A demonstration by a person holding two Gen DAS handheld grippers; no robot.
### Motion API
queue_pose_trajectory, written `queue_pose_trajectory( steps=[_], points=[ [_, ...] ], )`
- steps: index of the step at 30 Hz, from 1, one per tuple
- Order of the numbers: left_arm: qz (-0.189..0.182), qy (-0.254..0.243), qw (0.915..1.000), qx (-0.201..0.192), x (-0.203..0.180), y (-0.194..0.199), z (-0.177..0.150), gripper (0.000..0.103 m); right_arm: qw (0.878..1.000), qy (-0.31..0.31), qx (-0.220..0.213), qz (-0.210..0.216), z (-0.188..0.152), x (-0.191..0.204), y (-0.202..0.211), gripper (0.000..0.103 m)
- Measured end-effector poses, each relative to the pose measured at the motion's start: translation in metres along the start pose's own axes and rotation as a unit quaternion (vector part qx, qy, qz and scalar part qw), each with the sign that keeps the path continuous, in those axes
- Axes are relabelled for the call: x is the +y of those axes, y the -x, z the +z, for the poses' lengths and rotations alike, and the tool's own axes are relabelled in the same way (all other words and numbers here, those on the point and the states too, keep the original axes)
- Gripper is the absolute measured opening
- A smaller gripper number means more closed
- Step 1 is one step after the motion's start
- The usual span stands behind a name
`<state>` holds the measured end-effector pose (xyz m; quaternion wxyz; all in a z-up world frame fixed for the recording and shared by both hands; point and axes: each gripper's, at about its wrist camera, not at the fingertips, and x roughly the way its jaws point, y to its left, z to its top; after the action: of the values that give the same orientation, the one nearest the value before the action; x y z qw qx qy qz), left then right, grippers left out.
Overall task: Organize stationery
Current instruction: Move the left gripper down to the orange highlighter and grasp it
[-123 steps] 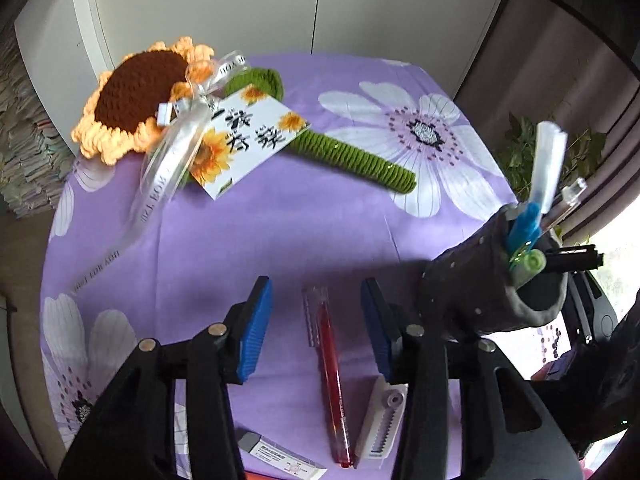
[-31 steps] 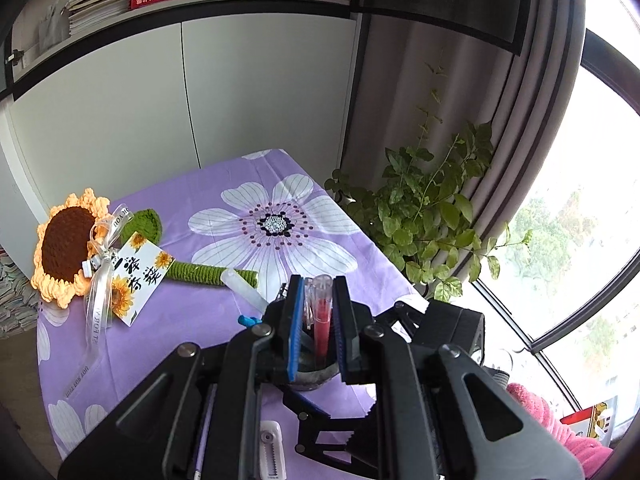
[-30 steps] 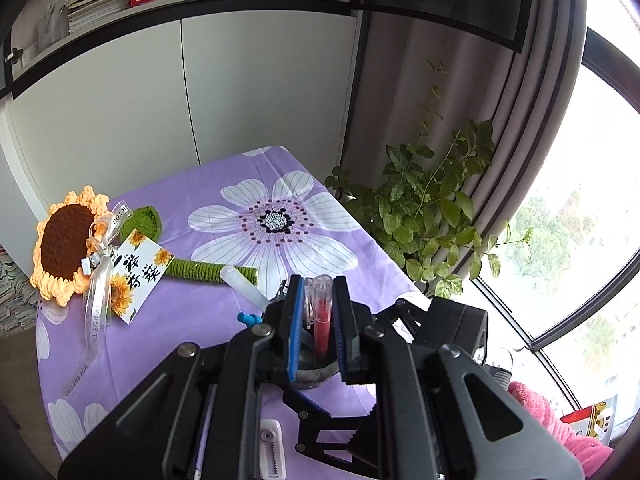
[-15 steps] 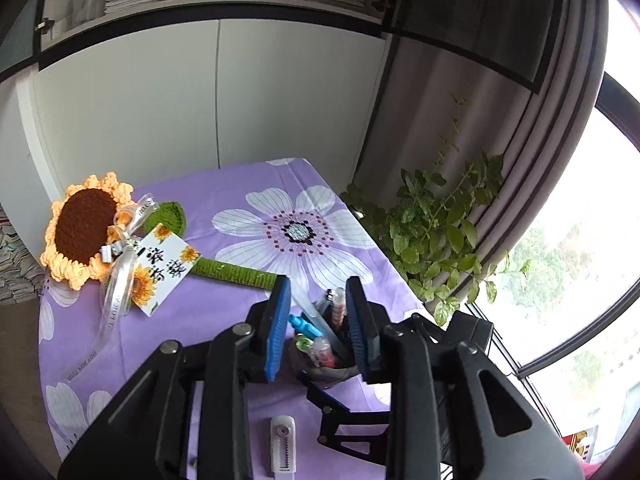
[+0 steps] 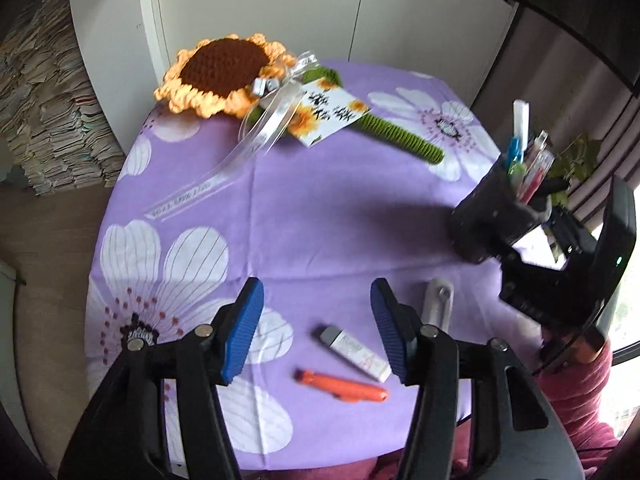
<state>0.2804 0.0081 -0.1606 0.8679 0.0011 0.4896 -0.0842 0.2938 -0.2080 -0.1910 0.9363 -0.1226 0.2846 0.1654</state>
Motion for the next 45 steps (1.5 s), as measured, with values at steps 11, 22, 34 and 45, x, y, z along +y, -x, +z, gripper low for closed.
queue_pose_trajectory(
  steps=[11,22,34,45],
  points=[
    [-0.015,0.032,0.9957,0.085,0.011,-0.02,-0.054,0.049,1.0,0.003,0.002,-0.005,0.0,0.004,-0.002,0.073],
    [-0.051,0.156,0.9755,0.147,0.017,-0.04,-0.047,0.029,1.0,0.003,0.003,-0.005,0.001,0.009,-0.001,0.073],
    [0.008,0.116,0.9845,0.131,-0.003,-0.05,-0.029,0.013,1.0,-0.002,-0.005,0.002,0.0,0.004,0.002,0.073],
    [-0.003,0.132,0.9789,0.156,0.004,-0.042,-0.038,0.016,1.0,-0.003,-0.006,0.004,0.0,0.003,0.003,0.073]
  ],
)
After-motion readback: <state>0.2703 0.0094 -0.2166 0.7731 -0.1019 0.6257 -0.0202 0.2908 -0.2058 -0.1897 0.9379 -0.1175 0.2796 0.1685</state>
